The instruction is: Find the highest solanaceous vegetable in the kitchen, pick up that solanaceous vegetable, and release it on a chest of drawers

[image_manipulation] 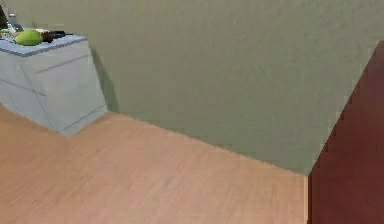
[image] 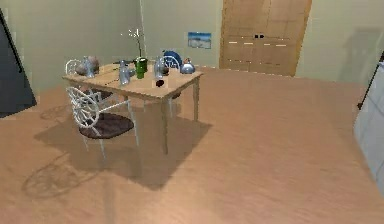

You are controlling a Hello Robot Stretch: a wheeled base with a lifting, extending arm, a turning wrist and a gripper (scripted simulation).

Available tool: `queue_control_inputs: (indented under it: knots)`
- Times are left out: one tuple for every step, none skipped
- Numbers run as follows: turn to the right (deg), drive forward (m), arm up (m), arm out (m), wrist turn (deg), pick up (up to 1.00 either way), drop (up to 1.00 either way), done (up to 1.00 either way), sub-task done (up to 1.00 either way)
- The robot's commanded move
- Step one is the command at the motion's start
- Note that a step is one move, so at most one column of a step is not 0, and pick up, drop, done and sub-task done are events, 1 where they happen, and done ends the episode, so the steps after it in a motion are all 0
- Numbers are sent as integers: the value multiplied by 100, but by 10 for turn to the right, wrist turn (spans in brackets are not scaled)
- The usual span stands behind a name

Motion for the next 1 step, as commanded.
queue_control_inputs:
  knots:
    - [0, 100, 0, 0, 0, 0, 0, 0, 0]
